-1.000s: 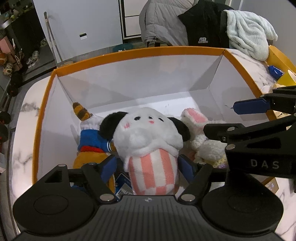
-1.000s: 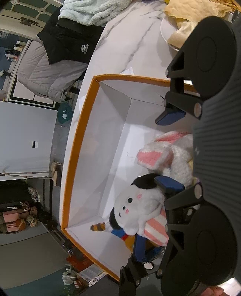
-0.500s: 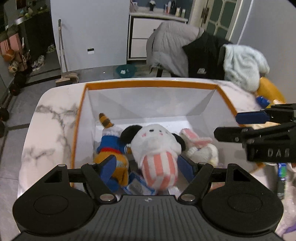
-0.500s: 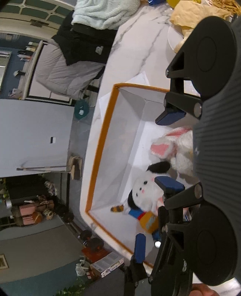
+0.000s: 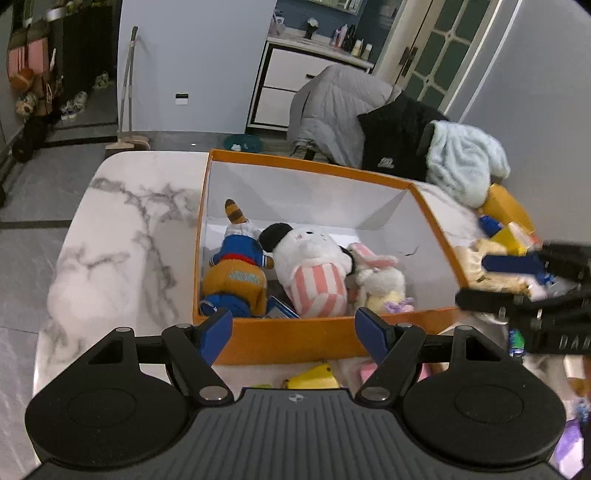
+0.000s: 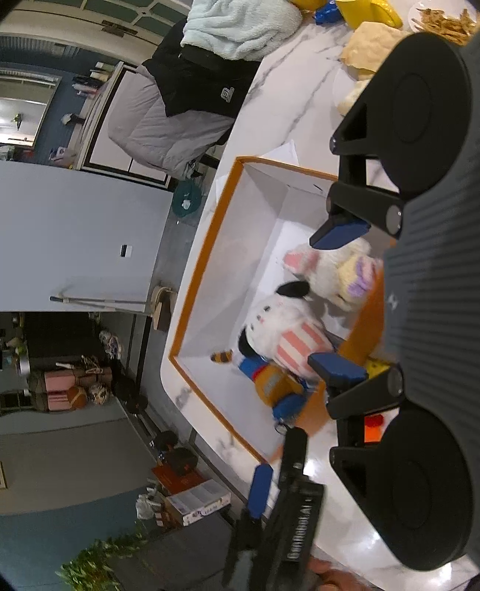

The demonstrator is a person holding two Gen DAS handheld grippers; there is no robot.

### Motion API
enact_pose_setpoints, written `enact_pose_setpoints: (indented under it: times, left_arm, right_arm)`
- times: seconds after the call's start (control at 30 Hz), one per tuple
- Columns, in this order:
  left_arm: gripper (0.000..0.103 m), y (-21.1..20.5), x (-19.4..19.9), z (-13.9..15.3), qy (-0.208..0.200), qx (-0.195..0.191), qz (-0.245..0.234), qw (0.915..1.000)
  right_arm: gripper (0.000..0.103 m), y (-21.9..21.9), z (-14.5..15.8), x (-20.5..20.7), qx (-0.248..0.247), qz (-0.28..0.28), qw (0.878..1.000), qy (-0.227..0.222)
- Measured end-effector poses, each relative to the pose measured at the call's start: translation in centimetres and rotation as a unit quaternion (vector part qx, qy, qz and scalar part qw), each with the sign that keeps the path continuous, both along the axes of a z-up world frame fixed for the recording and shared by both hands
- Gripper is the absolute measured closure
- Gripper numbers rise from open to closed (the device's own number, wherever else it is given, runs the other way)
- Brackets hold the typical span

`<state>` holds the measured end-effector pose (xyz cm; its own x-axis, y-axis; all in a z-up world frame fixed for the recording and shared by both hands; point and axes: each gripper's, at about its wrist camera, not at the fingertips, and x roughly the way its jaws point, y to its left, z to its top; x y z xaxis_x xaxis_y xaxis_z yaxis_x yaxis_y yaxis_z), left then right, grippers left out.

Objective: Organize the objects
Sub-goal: 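Move the left gripper to the orange knitted fruit while the right approaches the black card box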

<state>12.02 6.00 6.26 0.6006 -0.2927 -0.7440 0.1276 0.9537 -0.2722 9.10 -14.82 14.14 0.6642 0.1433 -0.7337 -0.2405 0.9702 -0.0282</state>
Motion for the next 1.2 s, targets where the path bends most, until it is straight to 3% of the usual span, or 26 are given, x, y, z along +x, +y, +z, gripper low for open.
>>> enact_pose_setpoints:
  times: [0.47,0.83,1.03,1.2]
  left_arm:
    - [0.017,0.0,-3.6,-5.3,0.033,0.033,-0.036,0.9983]
    - [0.017,-1.7,-5.1,-8.2,0.027,0.095,-0.060,0.9933]
    - [0.017,-2.1,-4.9,-9.0,0.027,0.099,-0.058,0.9930]
    - [0.017,-2.2,-4.6,-9.4,0.022,0.095,-0.056,0.9937]
  right_arm:
    - [0.036,1.0,-5.9,-7.3,-0.015,0.066,0.996,0.052]
    - [0.033,2.0,-9.6,-9.4,-0.032,0.127,0.986,0.102]
    - [0.033,3.2,-11.1,-10.2,-0.041,0.154,0.979,0.127]
    - [0.025,4.2,-12.2,-10.6,-0.021,0.173,0.970,0.172]
